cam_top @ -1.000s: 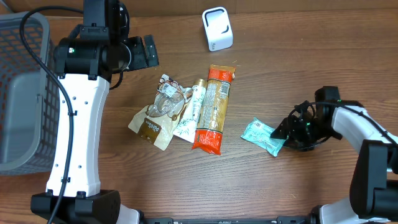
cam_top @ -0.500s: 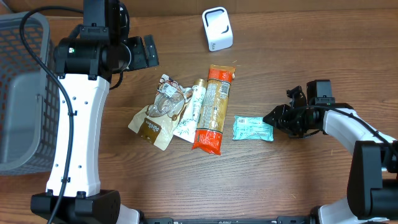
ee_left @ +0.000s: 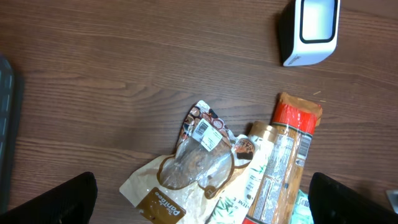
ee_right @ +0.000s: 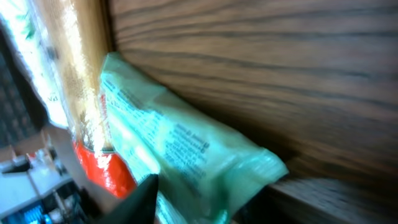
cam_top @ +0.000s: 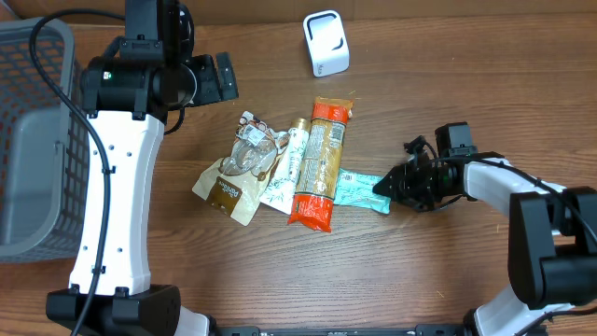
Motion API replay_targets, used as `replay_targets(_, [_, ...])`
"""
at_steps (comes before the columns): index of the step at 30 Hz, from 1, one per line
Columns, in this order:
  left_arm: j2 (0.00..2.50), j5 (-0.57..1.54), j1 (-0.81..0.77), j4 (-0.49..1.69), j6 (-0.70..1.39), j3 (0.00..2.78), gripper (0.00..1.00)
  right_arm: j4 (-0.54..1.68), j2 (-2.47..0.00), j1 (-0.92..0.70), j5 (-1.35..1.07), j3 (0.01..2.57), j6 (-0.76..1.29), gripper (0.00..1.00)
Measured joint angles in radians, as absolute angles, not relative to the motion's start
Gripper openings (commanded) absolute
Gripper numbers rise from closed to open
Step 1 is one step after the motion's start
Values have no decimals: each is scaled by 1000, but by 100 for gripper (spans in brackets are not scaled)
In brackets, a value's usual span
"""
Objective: Scan the item barcode
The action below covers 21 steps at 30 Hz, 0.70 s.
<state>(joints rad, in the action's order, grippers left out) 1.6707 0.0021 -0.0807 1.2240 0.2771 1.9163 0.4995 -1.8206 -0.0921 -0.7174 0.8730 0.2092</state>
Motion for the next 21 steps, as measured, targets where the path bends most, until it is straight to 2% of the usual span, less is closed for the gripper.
replay_targets(2, [1671, 2, -80, 1224, 277, 1916, 100, 502, -1832, -93, -726, 873, 211, 15])
replay_targets(6, [1671, 2, -81, 1224, 277, 1916, 100, 500, -1835, -92, -748, 875, 214, 9])
replay_targets(7, [1671, 2, -81, 1224, 277, 1916, 100, 500, -1835, -91, -754, 875, 214, 4])
replay_targets(14, [1671, 2, -80, 1224, 277, 1916, 100, 547, -1843, -63, -790, 895, 217, 4])
replay_targets(21, [1671, 2, -81, 1223, 277, 1916, 100, 855, -1846, -4, -812, 1068, 102, 4])
